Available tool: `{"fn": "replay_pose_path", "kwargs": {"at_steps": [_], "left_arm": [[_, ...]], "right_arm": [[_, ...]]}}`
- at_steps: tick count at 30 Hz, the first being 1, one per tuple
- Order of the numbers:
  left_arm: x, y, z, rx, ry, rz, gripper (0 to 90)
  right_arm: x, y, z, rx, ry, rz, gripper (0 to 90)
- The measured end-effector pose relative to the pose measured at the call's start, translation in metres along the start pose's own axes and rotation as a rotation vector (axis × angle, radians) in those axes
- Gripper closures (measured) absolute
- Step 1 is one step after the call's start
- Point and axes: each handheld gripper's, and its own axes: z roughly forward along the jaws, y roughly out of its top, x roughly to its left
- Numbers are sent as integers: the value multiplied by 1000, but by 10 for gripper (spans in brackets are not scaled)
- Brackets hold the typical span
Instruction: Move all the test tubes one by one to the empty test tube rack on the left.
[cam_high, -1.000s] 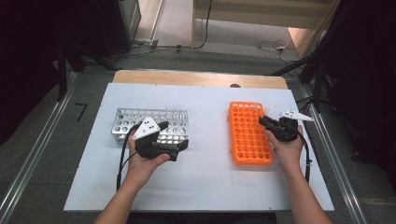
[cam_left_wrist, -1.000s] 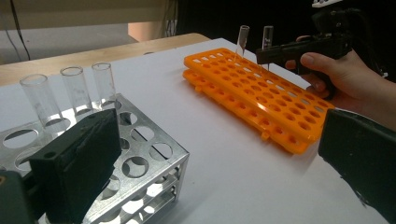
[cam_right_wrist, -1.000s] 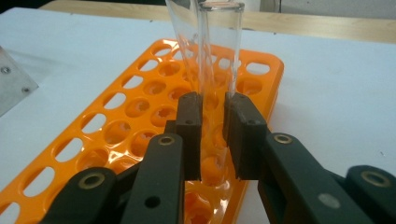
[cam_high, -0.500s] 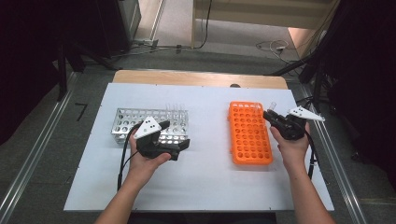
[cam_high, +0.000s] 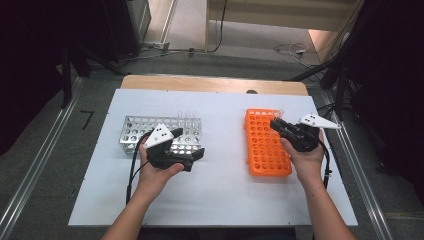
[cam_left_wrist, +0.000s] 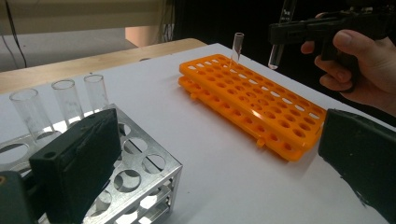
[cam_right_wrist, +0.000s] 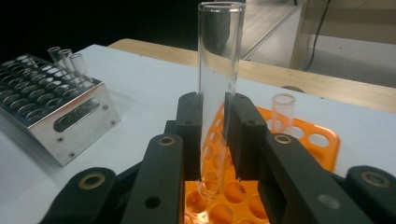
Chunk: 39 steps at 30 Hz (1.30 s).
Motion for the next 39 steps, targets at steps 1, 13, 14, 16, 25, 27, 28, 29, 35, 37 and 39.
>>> {"fn": "replay_pose_path", "kwargs": {"at_steps": [1, 13, 14, 16, 25, 27, 28, 29, 35, 37, 39], "left_arm": [[-1, 1, 0, -5, -4, -3, 0], [-7, 6, 6, -6, -29, 12, 0], [-8, 6, 6, -7, -30, 12, 0], [-9, 7, 8, -9, -34, 10, 0], [-13, 11, 12, -7, -60, 12, 16], [-14, 11, 13, -8, -68, 7, 33], [-14, 12, 14, -6, -72, 8, 40], [-15, 12, 14, -5, -77, 9, 47], [-22, 14, 16, -12, -109, 23, 161], [-24, 15, 17, -10, -111, 28, 206], [-26, 16, 19, -6, -107, 31, 258]], "right_arm": [[3, 0, 1, 2, 13, -4, 739], [46, -2, 17, 41, 136, -54, 739], [49, -3, 18, 44, 147, -55, 739], [57, -4, 21, 56, 163, -72, 739], [89, -7, 30, 81, 243, -119, 739], [95, -8, 31, 83, 261, -128, 739], [98, -8, 31, 85, 268, -129, 739], [101, -8, 32, 86, 271, -136, 739], [117, -11, 37, 102, 301, -168, 739], [121, -13, 38, 108, 308, -176, 739], [126, -14, 39, 110, 315, -186, 739]]}}
